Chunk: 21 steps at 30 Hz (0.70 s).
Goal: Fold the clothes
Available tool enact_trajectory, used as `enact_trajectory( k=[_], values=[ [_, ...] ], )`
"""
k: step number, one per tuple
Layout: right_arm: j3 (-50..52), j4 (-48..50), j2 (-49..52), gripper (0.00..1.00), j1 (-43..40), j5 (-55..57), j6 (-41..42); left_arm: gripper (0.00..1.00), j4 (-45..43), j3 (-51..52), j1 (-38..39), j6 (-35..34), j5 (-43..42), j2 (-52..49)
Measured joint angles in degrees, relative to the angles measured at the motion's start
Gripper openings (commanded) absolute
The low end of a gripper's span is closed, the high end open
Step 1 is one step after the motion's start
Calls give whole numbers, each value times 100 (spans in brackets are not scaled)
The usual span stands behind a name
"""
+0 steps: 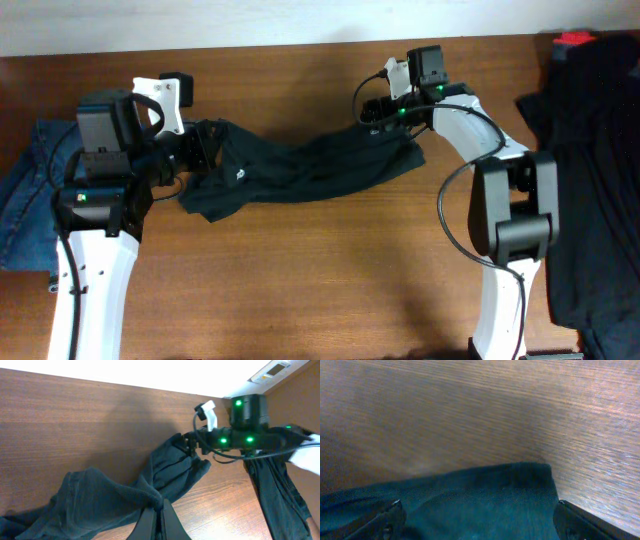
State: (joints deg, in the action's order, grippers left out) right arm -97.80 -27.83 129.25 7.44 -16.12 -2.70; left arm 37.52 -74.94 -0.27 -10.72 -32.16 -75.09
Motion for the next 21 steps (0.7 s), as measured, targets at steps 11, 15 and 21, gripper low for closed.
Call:
enact_trajectory(
  k=[11,15,21],
  values=[
    [13,315,278,94,0,109,125,0,-2,0,0,46,28,0],
    [11,369,295,94,0,127,122,0,-2,0,2,46,109,0],
    [9,439,348,59,0,164,129,0,-2,0,7,46,157,0]
  ],
)
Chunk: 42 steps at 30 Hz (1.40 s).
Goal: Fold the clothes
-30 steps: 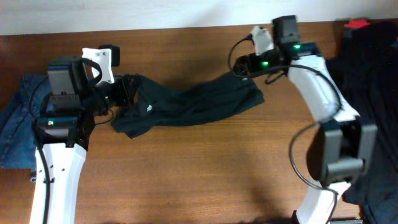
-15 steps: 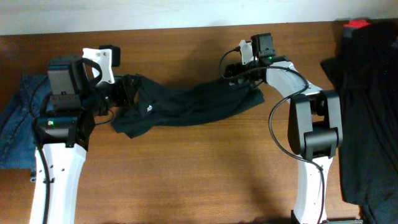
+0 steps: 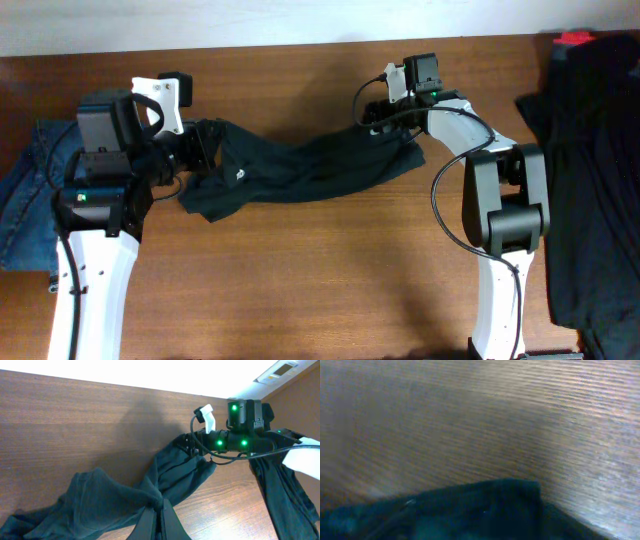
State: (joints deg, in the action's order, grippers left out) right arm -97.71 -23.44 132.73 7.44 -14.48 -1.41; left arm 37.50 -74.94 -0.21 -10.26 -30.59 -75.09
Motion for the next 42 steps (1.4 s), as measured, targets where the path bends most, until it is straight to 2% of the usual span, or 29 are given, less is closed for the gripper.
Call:
enact_trajectory(
  k=[1,3,4,5,13,16,20,25,33,42],
  values=[
    [0,9,4,42,0,2,13,0,0,0,0,0,2,0],
    [-2,17,24,21,-4,9,-4,0,-9,0,2,0,4,0],
    [-2,17,42,7,-4,9,9,0,-15,0,7,0,20,0],
    [-4,33,63,4,-11,4,0,0,-22,0,9,0,48,0],
    [-164,-498,39,4,-15,140,11,0,-210,0,9,4,638,0],
    [-334,-1290,-205,4,-15,579,13,0,-682,4,9,20,767,0],
    [-645,-1987,-911,4,-15,970,13,0,-1014,2,9,20,837,0],
    [-944,-2507,-2409,4,-15,1196,11,0,-1027,2,9,20,918,0],
    [-1069,-3711,-4157,4,-15,1296,11,0,-612,2,9,20,973,116],
    [-1049,-5027,-5200,4,-15,1318,313,0,358,2,9,22,973,1294]
  ],
)
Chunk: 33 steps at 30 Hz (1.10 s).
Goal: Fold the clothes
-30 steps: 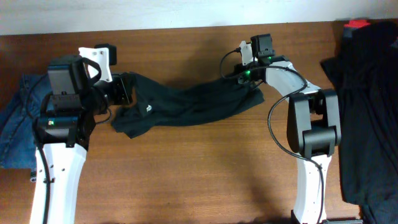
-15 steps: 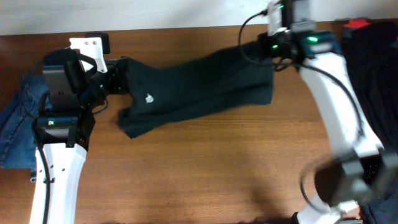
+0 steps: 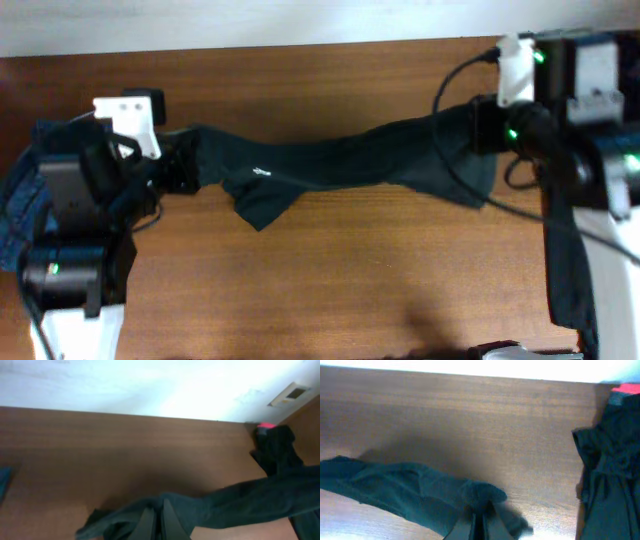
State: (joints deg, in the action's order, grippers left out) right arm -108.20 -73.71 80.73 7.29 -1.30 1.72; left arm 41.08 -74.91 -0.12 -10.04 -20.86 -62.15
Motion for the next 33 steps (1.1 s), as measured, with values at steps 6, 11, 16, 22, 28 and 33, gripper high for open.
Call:
enact_trajectory(
  k=[6,11,16,22,28,33],
  values=[
    [0,-273,-857,4,0,0,107,0,184,2,0,-2,13,761],
    [-2,-330,-1394,4,0,0,138,0,181,0,0,-2,13,1482],
    [-2,-450,-1744,4,0,0,153,0,188,0,0,-2,13,2000],
    [-2,-658,-1873,4,0,0,153,0,238,0,0,-2,13,2361],
    [-2,-807,-1886,4,0,-28,155,0,573,-125,0,0,13,2535],
    [0,-817,-1954,4,0,-197,190,0,844,-444,0,-2,13,2538]
  ],
)
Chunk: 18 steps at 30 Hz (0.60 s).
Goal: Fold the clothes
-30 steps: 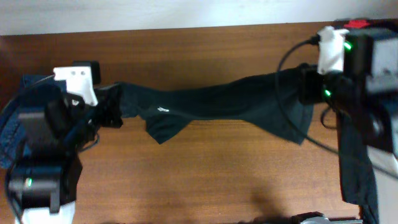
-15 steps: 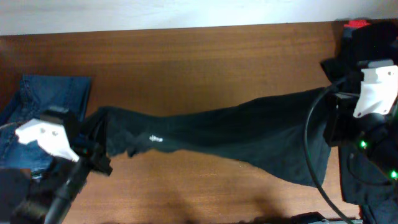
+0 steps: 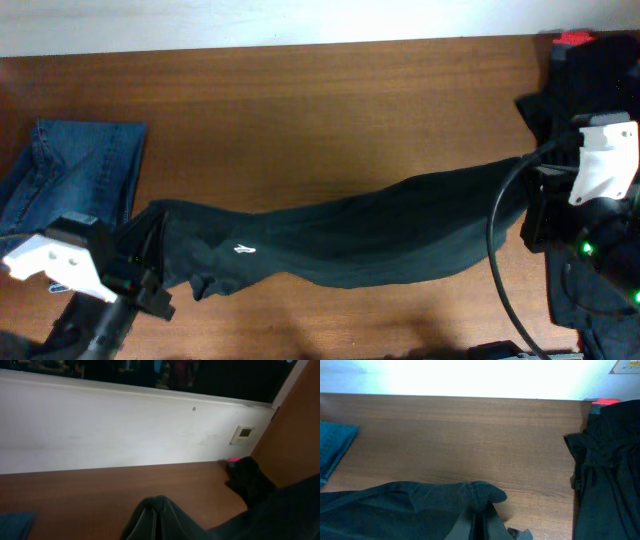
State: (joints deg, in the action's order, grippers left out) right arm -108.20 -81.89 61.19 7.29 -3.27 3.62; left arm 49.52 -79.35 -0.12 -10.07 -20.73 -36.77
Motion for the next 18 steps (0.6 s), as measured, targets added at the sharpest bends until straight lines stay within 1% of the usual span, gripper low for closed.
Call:
enact_trajectory(
  k=[10,18],
  values=[
    [-2,-2,-481,4,0,-90,87,0,173,-752,0,0,0,4],
    [-2,-2,-461,4,0,-85,90,0,175,-1134,0,0,50,4]
  ],
)
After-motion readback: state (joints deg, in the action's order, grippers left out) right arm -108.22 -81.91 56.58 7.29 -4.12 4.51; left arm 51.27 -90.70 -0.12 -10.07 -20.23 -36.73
